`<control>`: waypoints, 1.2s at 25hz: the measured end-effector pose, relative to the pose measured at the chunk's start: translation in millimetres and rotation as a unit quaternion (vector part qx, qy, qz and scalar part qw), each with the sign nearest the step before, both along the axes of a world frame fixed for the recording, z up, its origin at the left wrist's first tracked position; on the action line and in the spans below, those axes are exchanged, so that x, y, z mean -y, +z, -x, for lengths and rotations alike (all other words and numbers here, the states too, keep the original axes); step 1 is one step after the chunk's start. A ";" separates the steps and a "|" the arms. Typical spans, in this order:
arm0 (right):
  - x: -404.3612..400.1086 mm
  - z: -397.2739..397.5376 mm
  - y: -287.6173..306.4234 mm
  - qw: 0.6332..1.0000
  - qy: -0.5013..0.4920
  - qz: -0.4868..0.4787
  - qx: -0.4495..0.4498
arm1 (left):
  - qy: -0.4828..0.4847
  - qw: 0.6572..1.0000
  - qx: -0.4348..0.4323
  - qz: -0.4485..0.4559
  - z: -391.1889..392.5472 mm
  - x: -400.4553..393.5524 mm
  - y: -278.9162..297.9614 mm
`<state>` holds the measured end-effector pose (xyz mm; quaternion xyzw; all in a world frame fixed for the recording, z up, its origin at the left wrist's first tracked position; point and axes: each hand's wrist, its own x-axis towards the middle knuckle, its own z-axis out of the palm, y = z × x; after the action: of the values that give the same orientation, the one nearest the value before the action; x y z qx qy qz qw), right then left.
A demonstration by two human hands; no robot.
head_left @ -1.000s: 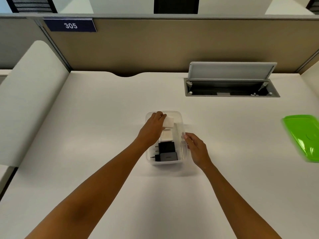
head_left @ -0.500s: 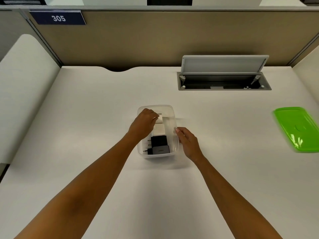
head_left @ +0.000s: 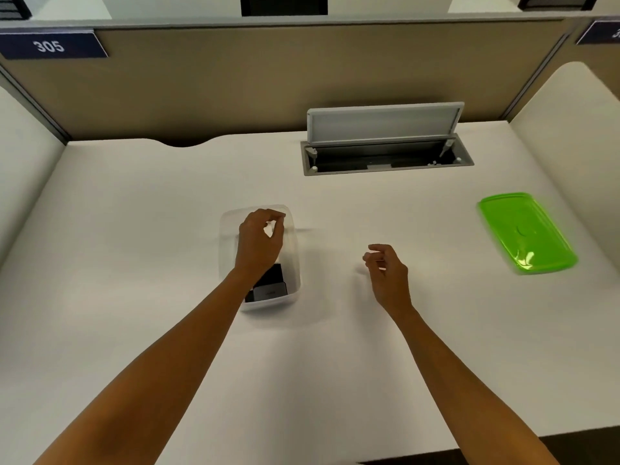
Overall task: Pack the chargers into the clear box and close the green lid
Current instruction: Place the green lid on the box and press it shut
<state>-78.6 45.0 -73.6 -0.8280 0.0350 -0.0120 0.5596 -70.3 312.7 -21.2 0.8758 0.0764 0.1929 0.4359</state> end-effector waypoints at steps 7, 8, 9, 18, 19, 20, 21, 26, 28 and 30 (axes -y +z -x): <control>109.5 -37.6 0.7 0.980 -0.100 0.171 0.016 | -0.058 0.998 0.027 -0.011 -12.8 69.1 -3.5; 124.3 -43.7 0.6 0.971 -0.100 0.217 0.009 | -0.058 0.998 0.027 -0.014 -15.1 75.2 -3.4; 137.6 -49.4 0.8 0.961 -0.104 0.258 -0.005 | -0.058 0.998 0.024 -0.015 -16.5 80.5 -3.6; 205.2 -83.7 -0.9 0.873 -0.111 0.457 -0.130 | -0.101 0.994 0.023 -0.036 -12.4 107.2 -12.8; 205.5 -85.2 -0.6 0.864 -0.116 0.470 -0.135 | -0.098 0.994 0.023 -0.036 -12.8 107.4 -12.2; 204.1 -86.5 -0.3 0.856 -0.119 0.486 -0.131 | -0.094 0.995 0.023 -0.034 -12.9 107.0 -11.7; 201.8 -87.5 -0.5 0.848 -0.121 0.502 -0.118 | -0.090 0.995 0.025 -0.033 -12.7 106.0 -11.4; 182.5 -84.4 1.9 0.835 -0.119 0.533 -0.071 | -0.080 0.996 0.020 -0.027 -4.3 105.6 -13.6; 168.5 -80.9 5.0 0.832 -0.114 0.539 -0.065 | -0.077 0.996 0.026 -0.023 0.3 106.4 -12.7; 148.2 -76.2 12.7 0.841 -0.115 0.526 -0.058 | -0.073 0.996 0.037 -0.019 4.2 105.8 -9.0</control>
<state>-2.3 -103.3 -61.0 -0.9871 0.1502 -0.0450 0.0311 -74.5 206.9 -30.2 0.8793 -0.0072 0.1947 0.4346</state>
